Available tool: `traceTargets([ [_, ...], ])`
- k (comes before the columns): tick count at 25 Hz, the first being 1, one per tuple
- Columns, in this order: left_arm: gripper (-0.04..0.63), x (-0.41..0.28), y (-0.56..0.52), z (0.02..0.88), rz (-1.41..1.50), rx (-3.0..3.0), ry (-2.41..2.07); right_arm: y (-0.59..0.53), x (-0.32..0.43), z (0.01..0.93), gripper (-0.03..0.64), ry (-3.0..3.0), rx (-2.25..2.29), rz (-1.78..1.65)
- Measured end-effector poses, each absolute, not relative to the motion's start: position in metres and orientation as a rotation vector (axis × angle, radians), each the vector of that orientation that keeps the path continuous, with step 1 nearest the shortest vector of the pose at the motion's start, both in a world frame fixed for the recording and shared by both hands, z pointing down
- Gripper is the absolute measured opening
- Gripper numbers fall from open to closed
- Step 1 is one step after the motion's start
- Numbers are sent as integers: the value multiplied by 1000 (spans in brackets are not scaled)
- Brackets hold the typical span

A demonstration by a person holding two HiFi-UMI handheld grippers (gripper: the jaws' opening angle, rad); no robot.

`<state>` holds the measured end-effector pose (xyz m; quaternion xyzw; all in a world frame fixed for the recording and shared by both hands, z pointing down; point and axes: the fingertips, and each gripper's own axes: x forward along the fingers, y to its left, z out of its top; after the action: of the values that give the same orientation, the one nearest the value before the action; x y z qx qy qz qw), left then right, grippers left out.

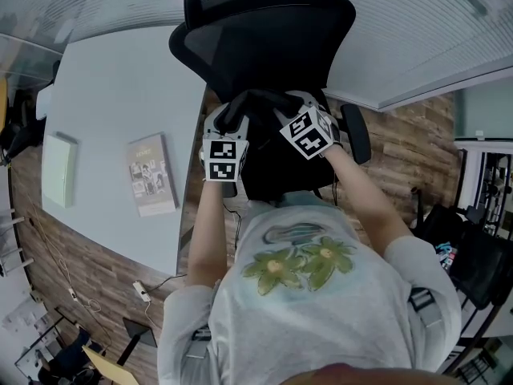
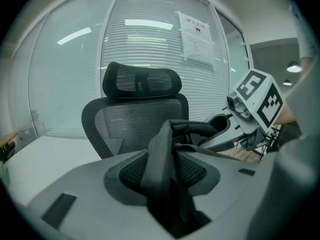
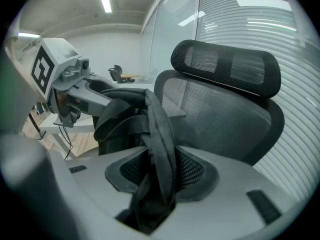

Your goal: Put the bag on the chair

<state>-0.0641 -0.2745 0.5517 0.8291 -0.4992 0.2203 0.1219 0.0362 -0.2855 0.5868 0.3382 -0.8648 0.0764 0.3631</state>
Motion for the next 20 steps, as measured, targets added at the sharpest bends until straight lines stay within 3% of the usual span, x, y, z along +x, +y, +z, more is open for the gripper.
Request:
traceTargets([
  [20, 189, -61, -306, 566, 647, 2495, -1445, -316, 39, 618, 163, -2236, 892, 235],
])
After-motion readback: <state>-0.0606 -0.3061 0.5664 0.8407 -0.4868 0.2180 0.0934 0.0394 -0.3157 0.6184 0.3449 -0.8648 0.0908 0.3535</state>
